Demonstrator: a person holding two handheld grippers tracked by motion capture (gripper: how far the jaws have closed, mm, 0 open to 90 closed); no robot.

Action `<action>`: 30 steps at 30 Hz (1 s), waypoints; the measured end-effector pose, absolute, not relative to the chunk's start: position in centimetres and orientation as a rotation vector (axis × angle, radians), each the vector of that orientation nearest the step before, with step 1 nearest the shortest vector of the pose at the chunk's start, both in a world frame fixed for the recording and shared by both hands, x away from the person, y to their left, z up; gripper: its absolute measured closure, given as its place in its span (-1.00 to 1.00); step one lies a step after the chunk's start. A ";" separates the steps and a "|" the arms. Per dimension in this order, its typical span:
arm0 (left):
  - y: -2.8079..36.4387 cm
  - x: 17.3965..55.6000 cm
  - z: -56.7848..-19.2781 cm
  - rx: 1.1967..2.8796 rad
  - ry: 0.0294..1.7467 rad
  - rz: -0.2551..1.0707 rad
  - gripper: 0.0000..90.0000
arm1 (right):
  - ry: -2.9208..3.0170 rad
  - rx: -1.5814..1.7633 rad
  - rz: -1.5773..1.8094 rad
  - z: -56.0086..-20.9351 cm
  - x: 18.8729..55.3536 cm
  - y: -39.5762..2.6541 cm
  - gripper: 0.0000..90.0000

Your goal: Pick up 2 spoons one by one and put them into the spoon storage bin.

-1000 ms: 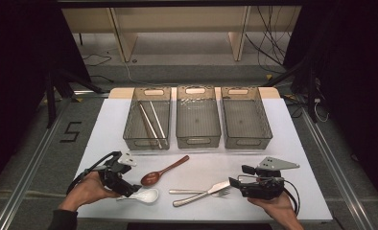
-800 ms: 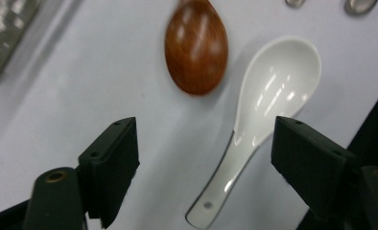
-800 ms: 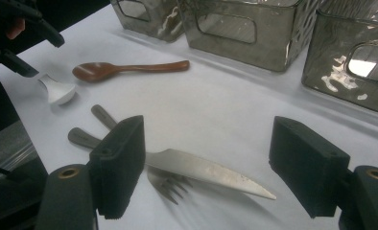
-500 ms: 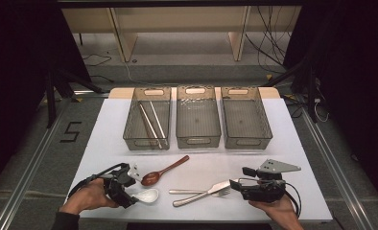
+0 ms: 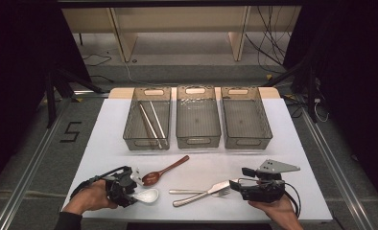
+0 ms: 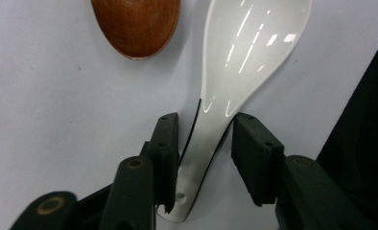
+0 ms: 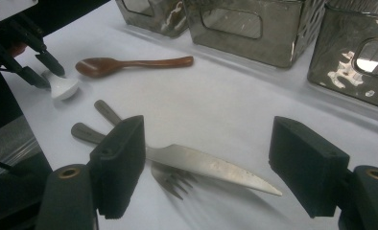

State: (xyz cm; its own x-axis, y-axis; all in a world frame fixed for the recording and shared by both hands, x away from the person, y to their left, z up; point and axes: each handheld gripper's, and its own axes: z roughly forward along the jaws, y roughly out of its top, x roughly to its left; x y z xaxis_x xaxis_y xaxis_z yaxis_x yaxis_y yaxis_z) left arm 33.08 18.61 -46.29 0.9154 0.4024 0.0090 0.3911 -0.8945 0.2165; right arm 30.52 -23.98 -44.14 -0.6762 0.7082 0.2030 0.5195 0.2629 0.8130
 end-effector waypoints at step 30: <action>18.4 32.9 -45.7 2.795 0.567 0.099 0.66 | 2.321 1.150 1.379 -44.1 30.5 -24.0 -0.33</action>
State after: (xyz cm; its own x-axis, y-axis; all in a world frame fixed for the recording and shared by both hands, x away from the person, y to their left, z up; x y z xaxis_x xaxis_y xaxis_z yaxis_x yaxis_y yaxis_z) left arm 32.86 18.41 -45.73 0.9204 0.3908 0.0102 0.3711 -0.8814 0.2922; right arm 30.49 -23.97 -44.08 -0.6747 0.7100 0.2016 0.5165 0.2591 0.8161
